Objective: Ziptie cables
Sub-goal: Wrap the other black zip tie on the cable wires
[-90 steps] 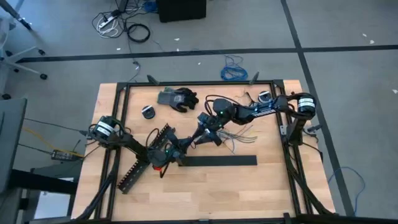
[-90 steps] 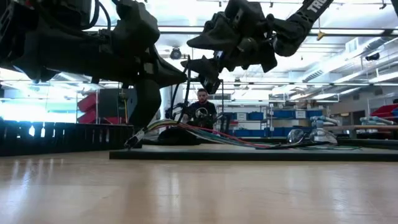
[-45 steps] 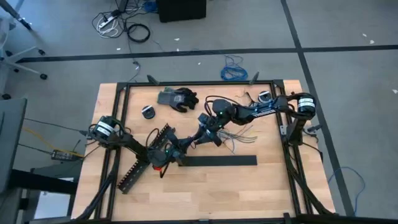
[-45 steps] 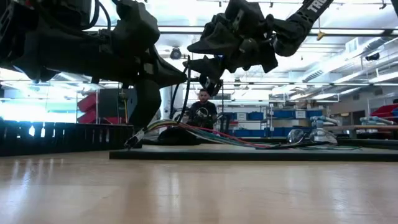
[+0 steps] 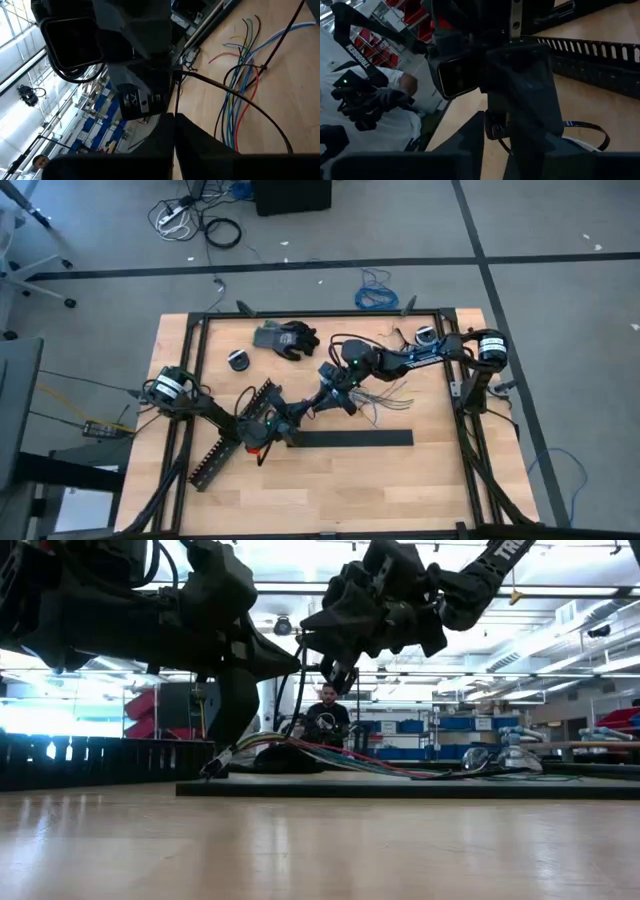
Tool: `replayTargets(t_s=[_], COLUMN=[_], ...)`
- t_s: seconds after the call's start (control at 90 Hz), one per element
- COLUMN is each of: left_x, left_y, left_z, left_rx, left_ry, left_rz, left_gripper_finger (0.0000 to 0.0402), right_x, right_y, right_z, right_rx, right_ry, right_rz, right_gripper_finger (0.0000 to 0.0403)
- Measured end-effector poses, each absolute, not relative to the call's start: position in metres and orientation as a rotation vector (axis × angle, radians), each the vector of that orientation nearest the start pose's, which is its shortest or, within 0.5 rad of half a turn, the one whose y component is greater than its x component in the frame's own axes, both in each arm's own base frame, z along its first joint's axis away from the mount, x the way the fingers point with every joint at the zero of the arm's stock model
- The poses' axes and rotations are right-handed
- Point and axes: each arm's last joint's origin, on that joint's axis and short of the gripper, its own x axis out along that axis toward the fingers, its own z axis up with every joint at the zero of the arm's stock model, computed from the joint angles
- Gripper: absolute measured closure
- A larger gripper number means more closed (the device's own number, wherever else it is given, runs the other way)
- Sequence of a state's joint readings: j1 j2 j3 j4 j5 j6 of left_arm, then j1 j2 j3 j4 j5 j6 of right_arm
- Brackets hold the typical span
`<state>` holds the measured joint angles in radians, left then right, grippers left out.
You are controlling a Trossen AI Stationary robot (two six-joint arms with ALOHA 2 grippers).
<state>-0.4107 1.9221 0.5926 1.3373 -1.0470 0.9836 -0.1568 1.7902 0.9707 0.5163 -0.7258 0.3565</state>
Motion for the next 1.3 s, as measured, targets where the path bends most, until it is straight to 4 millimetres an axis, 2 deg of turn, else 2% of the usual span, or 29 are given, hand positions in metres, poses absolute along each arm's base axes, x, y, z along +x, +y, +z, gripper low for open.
replayTargets(t_s=[0.111, 0.222, 0.544, 1.044, 1.3], left_x=[0.294, 0.294, 0.294, 0.294, 0.294], left_y=[-0.101, -0.101, -0.101, -0.100, -0.099], left_z=[0.128, 0.128, 0.127, 0.124, 0.117], left_rx=[0.944, 0.945, 0.940, 0.933, 0.939], left_ry=[0.307, 0.309, 0.319, 0.338, 0.383], left_rz=[0.586, 0.588, 0.584, 0.580, 0.565], left_gripper_finger=[0.0401, 0.0401, 0.0401, 0.0402, 0.0402], right_x=[0.372, 0.372, 0.374, 0.372, 0.369], right_y=[-0.038, -0.038, -0.042, -0.064, -0.064], right_z=[0.195, 0.195, 0.200, 0.204, 0.212], right_rx=[0.449, 0.430, 0.389, 0.379, 0.371], right_ry=[0.381, 0.374, 0.309, 0.258, 0.238], right_rz=[0.516, 0.512, 0.474, 0.406, 0.420], right_gripper_finger=[0.0389, 0.0400, 0.0402, 0.0403, 0.0403])
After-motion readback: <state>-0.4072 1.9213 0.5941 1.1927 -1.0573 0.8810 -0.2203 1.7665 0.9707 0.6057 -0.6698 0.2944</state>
